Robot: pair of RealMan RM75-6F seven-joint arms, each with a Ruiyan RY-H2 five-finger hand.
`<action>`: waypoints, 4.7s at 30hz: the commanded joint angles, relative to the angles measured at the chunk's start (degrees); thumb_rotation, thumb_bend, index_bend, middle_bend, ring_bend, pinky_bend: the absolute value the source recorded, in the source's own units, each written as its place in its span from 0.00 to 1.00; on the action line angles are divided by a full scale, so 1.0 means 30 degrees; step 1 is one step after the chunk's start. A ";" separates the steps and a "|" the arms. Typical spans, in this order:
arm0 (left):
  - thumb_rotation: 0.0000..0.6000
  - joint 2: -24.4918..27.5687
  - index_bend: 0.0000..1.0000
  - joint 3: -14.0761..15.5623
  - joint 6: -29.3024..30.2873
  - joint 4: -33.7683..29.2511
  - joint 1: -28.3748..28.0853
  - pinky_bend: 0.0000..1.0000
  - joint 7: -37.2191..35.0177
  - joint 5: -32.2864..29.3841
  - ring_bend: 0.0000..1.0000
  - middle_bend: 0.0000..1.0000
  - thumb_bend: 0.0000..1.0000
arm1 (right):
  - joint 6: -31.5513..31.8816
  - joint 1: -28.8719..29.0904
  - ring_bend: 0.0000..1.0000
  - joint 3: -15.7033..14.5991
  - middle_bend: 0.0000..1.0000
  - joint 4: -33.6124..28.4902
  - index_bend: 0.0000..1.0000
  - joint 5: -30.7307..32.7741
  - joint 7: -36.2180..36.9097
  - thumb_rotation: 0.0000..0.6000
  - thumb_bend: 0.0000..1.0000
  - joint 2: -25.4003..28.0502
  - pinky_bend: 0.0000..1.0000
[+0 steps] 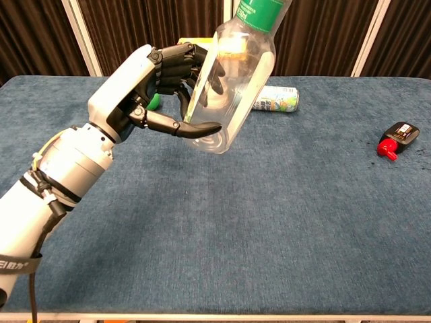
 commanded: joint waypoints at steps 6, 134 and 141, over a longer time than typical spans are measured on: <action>1.00 -0.0042 0.57 0.0031 0.0000 0.0054 0.0037 0.58 -0.0027 -0.0010 0.50 0.57 0.38 | 0.0568 -0.0089 0.00 -0.0053 0.05 0.0082 0.33 0.0067 -0.0389 0.91 0.10 -0.0256 0.00; 1.00 1.7264 0.14 0.1224 -0.0263 -1.4513 0.9709 0.15 1.7430 -0.5981 0.12 0.17 0.09 | 1.4827 -1.1223 0.00 -0.5605 0.01 1.2295 0.08 -0.6642 -0.0953 1.00 0.18 -0.8294 0.00; 1.00 1.7564 0.14 0.2008 0.0625 -1.5625 1.1122 0.15 1.8355 -0.5601 0.12 0.17 0.09 | 1.6313 -1.3305 0.00 -0.6236 0.00 1.0855 0.08 -0.6418 -0.1421 1.00 0.19 -0.6921 0.00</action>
